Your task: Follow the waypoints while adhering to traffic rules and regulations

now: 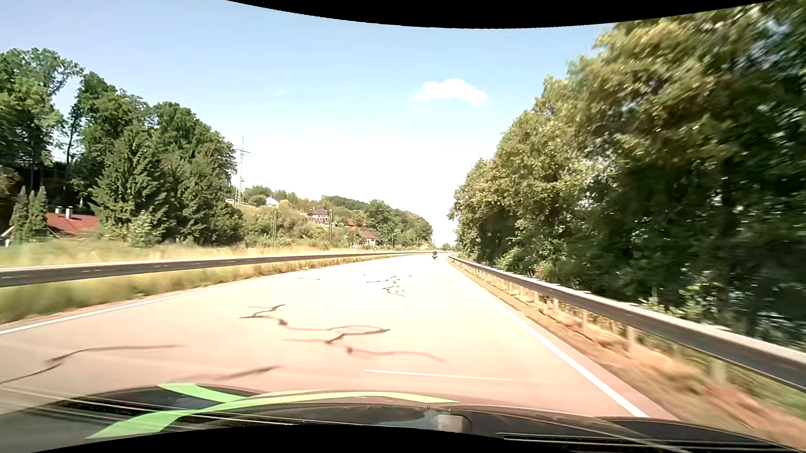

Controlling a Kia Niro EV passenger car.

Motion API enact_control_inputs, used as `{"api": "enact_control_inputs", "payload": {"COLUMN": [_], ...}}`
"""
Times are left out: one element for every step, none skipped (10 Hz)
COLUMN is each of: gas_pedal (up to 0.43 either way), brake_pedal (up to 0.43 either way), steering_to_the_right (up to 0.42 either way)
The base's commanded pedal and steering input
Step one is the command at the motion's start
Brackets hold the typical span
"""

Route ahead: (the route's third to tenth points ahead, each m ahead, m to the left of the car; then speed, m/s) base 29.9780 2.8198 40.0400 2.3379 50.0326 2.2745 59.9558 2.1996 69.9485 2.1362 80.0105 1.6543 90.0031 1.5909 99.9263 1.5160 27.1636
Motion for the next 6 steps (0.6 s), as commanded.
{"api": "enact_control_inputs", "payload": {"gas_pedal": [0.22, 0.22, 0.22, 0.22, 0.22, 0.22], "brake_pedal": [0.0, 0.0, 0.0, 0.0, 0.0, 0.0], "steering_to_the_right": [0.0, 0.0, 0.0, 0.0, 0.0, 0.0]}}
